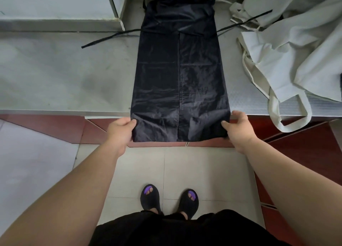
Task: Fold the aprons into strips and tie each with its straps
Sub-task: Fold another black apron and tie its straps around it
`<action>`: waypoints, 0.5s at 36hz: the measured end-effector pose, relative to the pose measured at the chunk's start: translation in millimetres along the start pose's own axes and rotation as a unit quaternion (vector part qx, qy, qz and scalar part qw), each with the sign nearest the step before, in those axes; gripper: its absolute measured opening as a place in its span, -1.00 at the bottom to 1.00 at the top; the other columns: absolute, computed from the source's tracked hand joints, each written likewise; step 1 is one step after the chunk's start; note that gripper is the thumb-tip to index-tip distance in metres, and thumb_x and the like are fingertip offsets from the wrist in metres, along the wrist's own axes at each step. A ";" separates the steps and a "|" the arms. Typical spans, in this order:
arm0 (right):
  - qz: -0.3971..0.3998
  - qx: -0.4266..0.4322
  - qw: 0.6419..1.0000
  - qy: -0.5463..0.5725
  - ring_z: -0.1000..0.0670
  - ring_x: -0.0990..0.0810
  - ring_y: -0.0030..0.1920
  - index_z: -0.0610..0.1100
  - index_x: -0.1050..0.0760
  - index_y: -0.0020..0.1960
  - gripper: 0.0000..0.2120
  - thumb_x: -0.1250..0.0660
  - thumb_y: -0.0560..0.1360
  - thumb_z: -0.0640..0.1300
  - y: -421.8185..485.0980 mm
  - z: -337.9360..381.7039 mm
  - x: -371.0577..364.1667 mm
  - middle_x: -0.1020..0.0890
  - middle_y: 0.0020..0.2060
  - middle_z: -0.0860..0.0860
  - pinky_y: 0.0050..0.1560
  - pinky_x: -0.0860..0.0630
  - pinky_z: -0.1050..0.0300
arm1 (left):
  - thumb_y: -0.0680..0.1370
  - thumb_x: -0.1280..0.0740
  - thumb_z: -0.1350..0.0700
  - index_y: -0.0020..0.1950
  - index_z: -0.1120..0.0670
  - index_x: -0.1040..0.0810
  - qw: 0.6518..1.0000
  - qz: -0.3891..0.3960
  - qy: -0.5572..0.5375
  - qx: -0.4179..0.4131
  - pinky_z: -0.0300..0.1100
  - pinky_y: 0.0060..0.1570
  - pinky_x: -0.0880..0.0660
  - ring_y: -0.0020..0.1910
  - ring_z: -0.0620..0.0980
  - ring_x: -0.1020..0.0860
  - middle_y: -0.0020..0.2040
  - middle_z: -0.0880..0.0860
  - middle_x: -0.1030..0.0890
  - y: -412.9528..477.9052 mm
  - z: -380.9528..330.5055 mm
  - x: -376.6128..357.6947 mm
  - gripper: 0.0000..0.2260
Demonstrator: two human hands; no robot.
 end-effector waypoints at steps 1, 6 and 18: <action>0.001 0.013 1.000 -0.010 -0.10 -0.58 -0.15 0.00 -0.35 0.13 -0.76 -0.29 0.54 -0.21 -1.2 5.8 0.0 -0.54 -0.10 0.01 -0.25 -0.55 0.03 | 0.55 -0.34 0.17 0.00 0.11 -0.60 1.000 -0.005 0.016 -0.010 0.13 0.12 -0.53 0.03 0.13 -0.63 0.00 0.10 -0.66 0.8 -2.7 1.8 -0.92; 0.038 0.009 0.999 0.000 -0.13 -0.54 -0.17 -0.09 -0.50 -0.19 -0.84 -0.26 0.55 -0.23 -5.1 20.7 -5.8 -0.57 -0.18 -0.09 -0.23 -0.54 -0.03 | 0.51 -0.38 0.11 -0.07 -0.07 -0.45 0.990 -0.045 0.102 -0.089 -0.06 -0.07 -0.49 -0.09 0.09 -0.59 -0.08 0.05 -0.63 -4.7 -21.7 11.8 -0.87; 0.083 0.082 0.988 -0.099 0.11 -0.50 -0.23 -0.13 -0.59 0.04 -0.89 -0.35 0.52 -0.18 -11.9 40.5 2.2 -0.57 -0.25 0.06 -0.07 -0.42 0.25 | 0.50 -0.22 0.45 -0.09 -0.02 -0.61 0.977 0.070 0.166 -0.117 -0.21 0.08 -0.44 0.00 0.01 -0.58 0.04 0.07 -0.63 -15.3 -40.5 7.5 -0.63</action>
Point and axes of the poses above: each hand's wrist, its own y-axis towards the middle knuckle, its own x-axis out of the back of the hand, z = x × y, the point moved 8 cm from there along y, towards the middle knuckle
